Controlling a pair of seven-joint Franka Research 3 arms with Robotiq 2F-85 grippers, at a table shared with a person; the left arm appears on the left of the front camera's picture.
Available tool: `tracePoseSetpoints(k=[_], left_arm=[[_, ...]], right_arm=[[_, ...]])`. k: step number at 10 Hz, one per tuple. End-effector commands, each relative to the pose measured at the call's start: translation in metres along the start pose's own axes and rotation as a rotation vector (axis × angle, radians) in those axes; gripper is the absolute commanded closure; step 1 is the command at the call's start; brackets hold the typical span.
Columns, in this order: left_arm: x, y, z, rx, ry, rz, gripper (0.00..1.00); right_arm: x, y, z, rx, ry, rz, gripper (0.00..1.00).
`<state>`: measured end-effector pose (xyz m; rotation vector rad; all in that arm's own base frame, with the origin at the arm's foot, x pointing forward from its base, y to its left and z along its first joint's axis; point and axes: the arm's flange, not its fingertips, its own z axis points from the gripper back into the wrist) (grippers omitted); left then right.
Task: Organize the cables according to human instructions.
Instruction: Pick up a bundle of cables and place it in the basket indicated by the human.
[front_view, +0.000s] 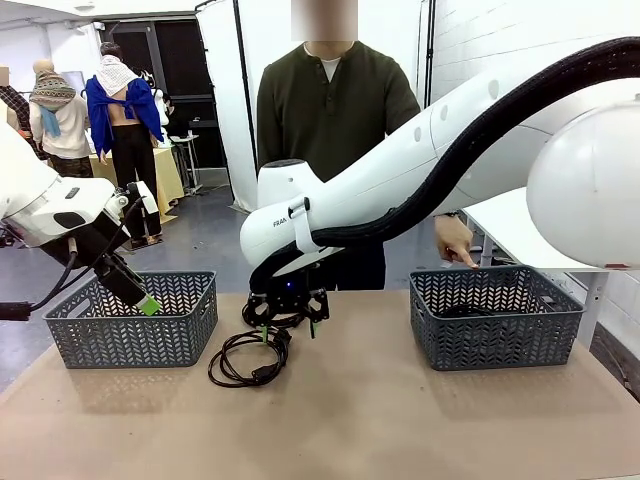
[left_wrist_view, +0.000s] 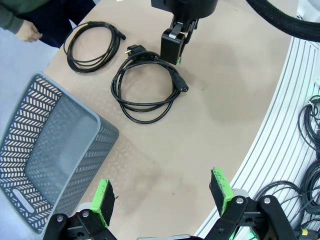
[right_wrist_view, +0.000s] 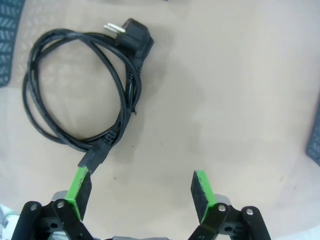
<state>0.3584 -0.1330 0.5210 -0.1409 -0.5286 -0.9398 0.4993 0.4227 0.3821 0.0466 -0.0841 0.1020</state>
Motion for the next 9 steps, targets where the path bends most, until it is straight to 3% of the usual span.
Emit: tracePoseSetpoints(k=[1, 8, 9], left_arm=[[-0.001, 0.002, -0.001, 0.008, -0.007, -0.001, 0.00], [-0.001, 0.002, -0.001, 0.008, -0.007, -0.001, 0.00], [-0.001, 0.002, -0.001, 0.008, -0.007, -0.001, 0.00]], right_arm=[[0.008, 0.010, -0.011, -0.029, -0.027, -0.047, 0.00], [0.027, 0.026, -0.036, -0.065, -0.010, -0.080, 0.00], [0.024, 0.018, -0.036, -0.009, 0.004, -0.055, 0.00]])
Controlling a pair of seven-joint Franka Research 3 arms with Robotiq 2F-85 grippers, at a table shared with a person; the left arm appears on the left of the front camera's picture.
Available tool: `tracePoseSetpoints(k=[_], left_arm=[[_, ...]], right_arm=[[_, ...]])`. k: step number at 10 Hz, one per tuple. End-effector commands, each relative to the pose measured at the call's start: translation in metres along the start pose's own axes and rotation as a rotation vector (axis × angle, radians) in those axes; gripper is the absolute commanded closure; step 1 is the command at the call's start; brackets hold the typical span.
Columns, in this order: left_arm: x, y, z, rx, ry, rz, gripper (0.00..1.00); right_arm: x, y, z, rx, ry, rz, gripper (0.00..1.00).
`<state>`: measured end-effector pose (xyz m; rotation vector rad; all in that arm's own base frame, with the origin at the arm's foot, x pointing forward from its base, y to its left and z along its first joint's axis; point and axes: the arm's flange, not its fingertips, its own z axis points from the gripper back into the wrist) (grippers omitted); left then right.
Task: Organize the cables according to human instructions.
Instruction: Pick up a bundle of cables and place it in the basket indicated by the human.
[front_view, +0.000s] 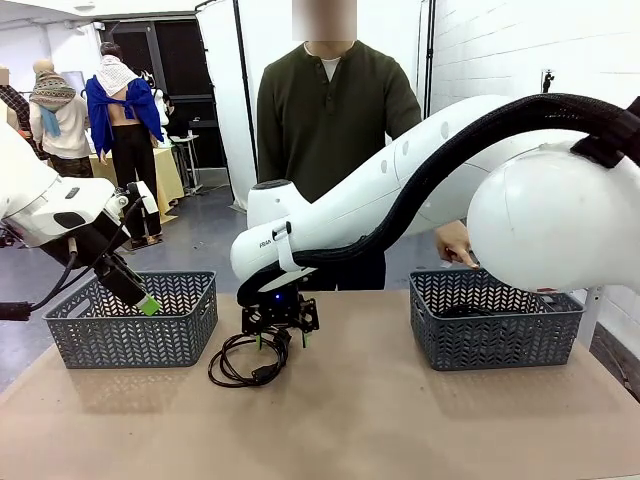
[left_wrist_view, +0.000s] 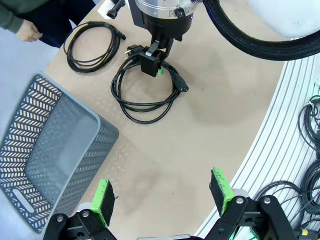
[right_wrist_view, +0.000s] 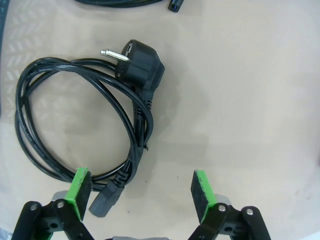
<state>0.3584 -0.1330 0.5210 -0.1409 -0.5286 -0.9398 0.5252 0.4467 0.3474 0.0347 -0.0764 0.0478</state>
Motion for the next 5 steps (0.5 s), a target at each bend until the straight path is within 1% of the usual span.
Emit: tracePoseSetpoints(k=[1, 5], left_arm=[[-0.0006, 0.0021, -0.0013, 0.008, -0.007, -0.001, 0.00], [-0.0006, 0.0021, -0.0013, 0.008, -0.007, -0.001, 0.00]], right_arm=[[-0.0011, -0.0023, 0.0021, 0.005, -0.003, -0.001, 0.00], [-0.0011, -0.0023, 0.0021, 0.005, -0.003, -0.001, 0.00]])
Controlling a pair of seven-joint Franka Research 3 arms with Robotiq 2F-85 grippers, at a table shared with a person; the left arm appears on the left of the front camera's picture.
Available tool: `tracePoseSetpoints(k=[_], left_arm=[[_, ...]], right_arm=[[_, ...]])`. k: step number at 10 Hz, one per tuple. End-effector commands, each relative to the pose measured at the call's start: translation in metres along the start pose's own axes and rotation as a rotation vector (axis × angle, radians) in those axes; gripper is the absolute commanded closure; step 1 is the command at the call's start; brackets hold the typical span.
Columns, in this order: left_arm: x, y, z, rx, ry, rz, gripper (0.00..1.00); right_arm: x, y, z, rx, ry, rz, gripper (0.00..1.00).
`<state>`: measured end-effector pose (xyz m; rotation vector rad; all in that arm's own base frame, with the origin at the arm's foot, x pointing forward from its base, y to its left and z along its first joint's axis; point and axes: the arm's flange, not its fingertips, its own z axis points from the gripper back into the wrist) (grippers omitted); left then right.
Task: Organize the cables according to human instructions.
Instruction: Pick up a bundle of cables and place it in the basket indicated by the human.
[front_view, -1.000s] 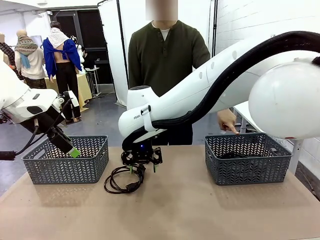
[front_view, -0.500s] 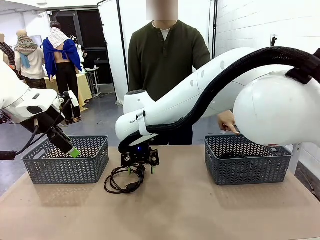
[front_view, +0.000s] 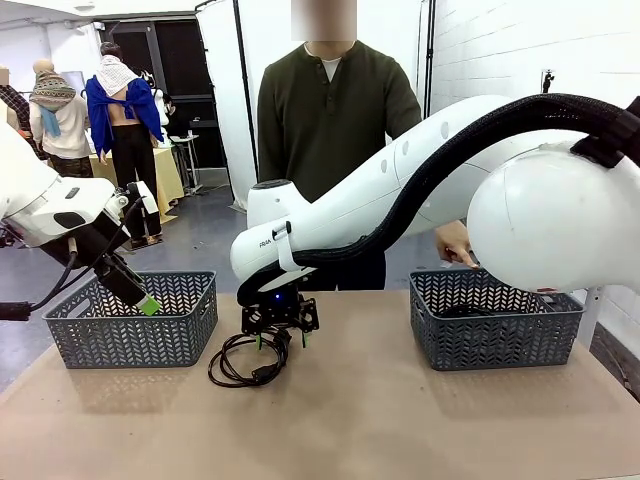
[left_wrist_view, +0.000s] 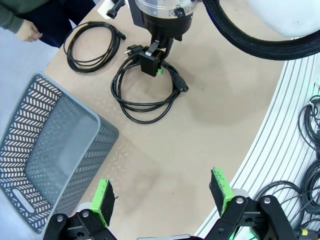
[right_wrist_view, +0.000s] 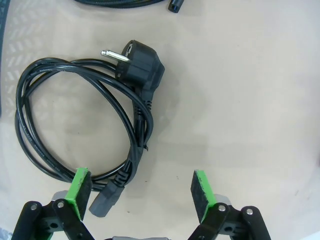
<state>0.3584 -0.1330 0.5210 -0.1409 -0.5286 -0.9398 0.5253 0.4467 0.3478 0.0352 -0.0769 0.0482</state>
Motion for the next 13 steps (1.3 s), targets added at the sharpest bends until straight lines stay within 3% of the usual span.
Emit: tracePoseSetpoints(k=[1, 13], left_arm=[[-0.001, 0.002, -0.001, 0.008, -0.007, -0.001, 0.00], [-0.001, 0.002, -0.001, 0.008, -0.007, -0.001, 0.00]], right_arm=[[-0.001, -0.002, 0.002, 0.004, -0.002, -0.001, 0.00], [0.002, -0.001, -0.032, -0.081, -0.028, -0.042, 0.00]])
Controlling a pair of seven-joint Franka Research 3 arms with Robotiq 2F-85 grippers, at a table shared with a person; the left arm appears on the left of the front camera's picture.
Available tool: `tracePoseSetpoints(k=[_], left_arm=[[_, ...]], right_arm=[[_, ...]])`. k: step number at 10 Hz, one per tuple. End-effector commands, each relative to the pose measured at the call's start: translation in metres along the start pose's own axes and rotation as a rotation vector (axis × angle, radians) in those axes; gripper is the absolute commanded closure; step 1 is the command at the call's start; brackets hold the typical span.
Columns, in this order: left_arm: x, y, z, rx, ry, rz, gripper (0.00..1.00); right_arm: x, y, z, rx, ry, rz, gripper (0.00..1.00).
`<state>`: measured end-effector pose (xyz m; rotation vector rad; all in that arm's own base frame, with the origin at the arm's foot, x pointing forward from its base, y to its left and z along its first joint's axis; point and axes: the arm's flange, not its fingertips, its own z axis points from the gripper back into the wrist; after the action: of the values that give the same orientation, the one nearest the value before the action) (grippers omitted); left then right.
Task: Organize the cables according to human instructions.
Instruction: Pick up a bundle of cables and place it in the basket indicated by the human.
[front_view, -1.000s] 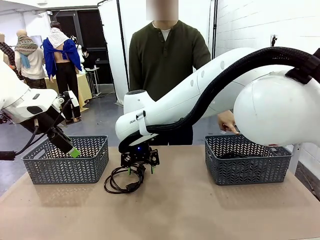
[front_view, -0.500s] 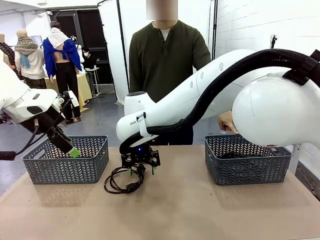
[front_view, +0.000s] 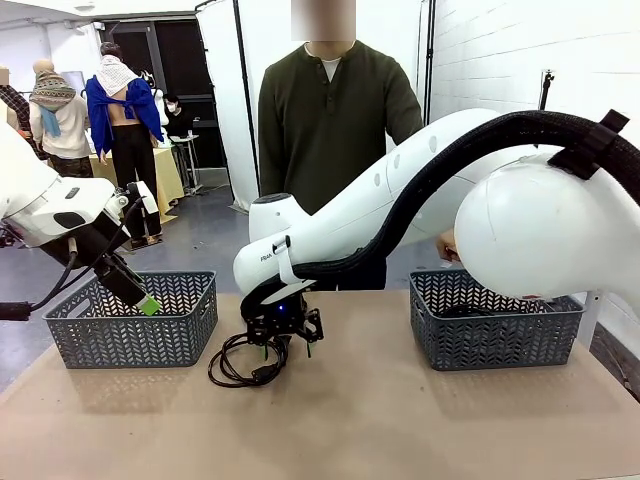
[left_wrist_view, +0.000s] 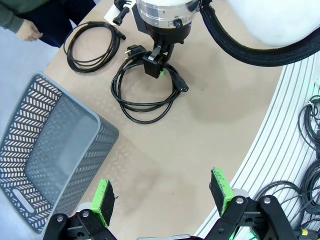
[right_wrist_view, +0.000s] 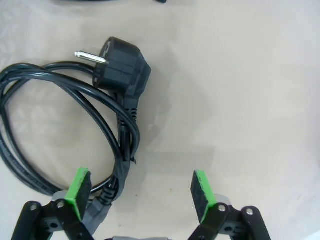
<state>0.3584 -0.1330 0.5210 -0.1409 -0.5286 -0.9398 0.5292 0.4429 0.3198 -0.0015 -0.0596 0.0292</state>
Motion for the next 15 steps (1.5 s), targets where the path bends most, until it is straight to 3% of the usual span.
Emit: tracePoseSetpoints(k=[1, 6, 11, 12, 15], left_arm=[[-0.001, 0.002, -0.001, 0.008, -0.007, -0.001, 0.00], [-0.001, 0.002, -0.001, 0.008, -0.007, -0.001, 0.00], [-0.001, 0.002, -0.001, 0.008, -0.007, -0.001, 0.00], [-0.001, 0.002, -0.001, 0.008, -0.007, -0.001, 0.00], [-0.001, 0.002, -0.001, 0.008, -0.007, -0.001, 0.00]], right_arm=[[0.000, 0.005, -0.006, -0.048, -0.046, -0.030, 0.00], [0.004, 0.004, -0.015, -0.106, -0.015, -0.064, 0.03], [0.006, -0.005, -0.010, -0.018, 0.060, -0.070, 0.93], [0.006, -0.008, -0.007, -0.002, 0.068, -0.064, 1.00], [0.007, -0.022, 0.002, 0.020, 0.061, -0.068, 1.00]])
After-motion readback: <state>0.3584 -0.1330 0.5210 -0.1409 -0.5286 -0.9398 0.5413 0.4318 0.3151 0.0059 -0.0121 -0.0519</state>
